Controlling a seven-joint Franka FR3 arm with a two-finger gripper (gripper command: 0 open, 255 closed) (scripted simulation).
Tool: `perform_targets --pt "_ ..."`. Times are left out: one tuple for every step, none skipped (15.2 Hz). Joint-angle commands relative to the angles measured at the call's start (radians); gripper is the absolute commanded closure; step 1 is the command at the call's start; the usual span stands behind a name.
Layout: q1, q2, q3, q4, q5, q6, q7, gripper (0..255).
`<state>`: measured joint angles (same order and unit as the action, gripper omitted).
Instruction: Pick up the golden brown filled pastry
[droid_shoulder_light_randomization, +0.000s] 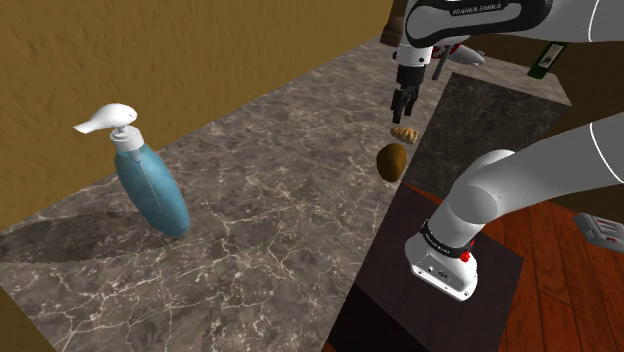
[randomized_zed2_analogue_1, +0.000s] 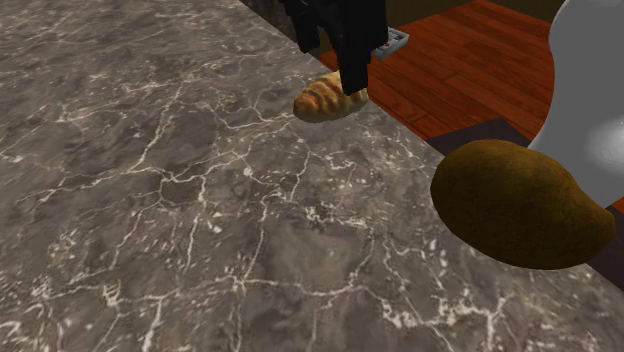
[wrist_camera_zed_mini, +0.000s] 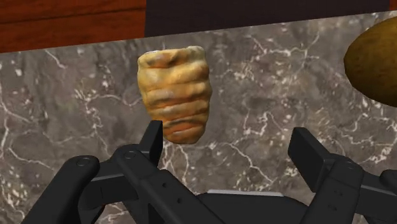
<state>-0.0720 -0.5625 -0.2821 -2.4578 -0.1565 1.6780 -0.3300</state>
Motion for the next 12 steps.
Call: perform_targets --pt "-0.01 0.046 -0.042 0.005 -0.026 0.022 -0.064 0" --pt "-0.014 0.075 -0.064 0.012 -0.037 0.035 -0.096 0" --pt "-0.015 0.083 -0.069 0.014 -0.04 0.038 -0.103 0" --pt "-0.015 0.087 -0.071 0.004 -0.041 0.052 -0.103 0" --pt "-0.015 0.091 -0.073 -0.006 -0.041 0.067 -0.103 0" --pt "-0.015 0.095 -0.076 -0.017 -0.042 0.081 -0.103 0" --pt "-0.015 0.1 -0.078 -0.027 -0.043 0.096 -0.103 0" --pt "-0.015 0.105 -0.08 -0.036 -0.044 0.111 -0.103 0" --pt "-0.016 0.111 -0.083 -0.046 -0.045 0.126 -0.103 0" --pt "-0.016 0.12 -0.087 -0.06 -0.046 0.149 -0.103 0" --pt "-0.016 0.12 -0.087 -0.061 -0.046 0.149 -0.103 0" --pt "-0.016 0.12 -0.087 -0.06 -0.046 0.149 -0.103 0"
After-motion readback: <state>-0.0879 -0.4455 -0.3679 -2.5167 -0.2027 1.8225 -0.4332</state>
